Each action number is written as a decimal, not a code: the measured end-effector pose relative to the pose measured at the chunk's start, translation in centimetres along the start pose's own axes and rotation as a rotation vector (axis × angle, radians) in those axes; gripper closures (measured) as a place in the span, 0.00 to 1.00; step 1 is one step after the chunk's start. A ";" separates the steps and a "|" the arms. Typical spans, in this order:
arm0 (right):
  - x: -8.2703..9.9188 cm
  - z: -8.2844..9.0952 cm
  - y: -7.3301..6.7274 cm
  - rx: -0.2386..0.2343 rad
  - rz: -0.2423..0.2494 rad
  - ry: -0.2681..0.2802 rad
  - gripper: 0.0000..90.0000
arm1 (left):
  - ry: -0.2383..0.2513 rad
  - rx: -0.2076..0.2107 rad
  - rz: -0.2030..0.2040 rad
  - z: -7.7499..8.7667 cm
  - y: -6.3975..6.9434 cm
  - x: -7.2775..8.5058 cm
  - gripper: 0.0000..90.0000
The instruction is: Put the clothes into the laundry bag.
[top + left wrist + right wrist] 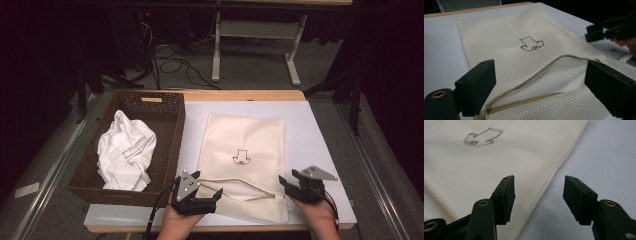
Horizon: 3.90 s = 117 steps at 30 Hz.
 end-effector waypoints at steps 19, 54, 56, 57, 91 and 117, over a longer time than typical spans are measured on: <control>-5.4 -9.0 2.8 0.083 -0.008 -0.111 0.96 | 0.001 0.024 0.004 0.4 0.0 -0.1 0.12; 2.1 4.9 1.9 0.070 0.031 0.063 0.50 | -0.294 -0.022 -0.017 -3.7 -0.8 3.9 0.83; 2.2 5.1 1.9 0.065 0.028 0.067 0.50 | -0.294 -0.018 -0.021 -3.7 -0.8 3.8 0.88; 2.2 5.1 1.9 0.060 0.026 0.069 0.50 | -0.289 -0.028 -0.024 -3.7 -0.9 3.8 0.91; 2.2 4.7 -0.2 -0.021 0.008 0.143 0.00 | -0.191 -0.036 -0.124 -2.9 0.2 2.4 0.00; 2.3 4.4 -0.2 -0.038 0.026 0.167 0.00 | -0.002 0.055 -0.090 1.5 0.6 -1.8 0.00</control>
Point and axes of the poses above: each handheld gripper's, and its own axes: z roughly backward along the jaws, x roughly out of its underside, y roughly to its right, the point moved 4 cm from there along -z, roughly forward along the jaws
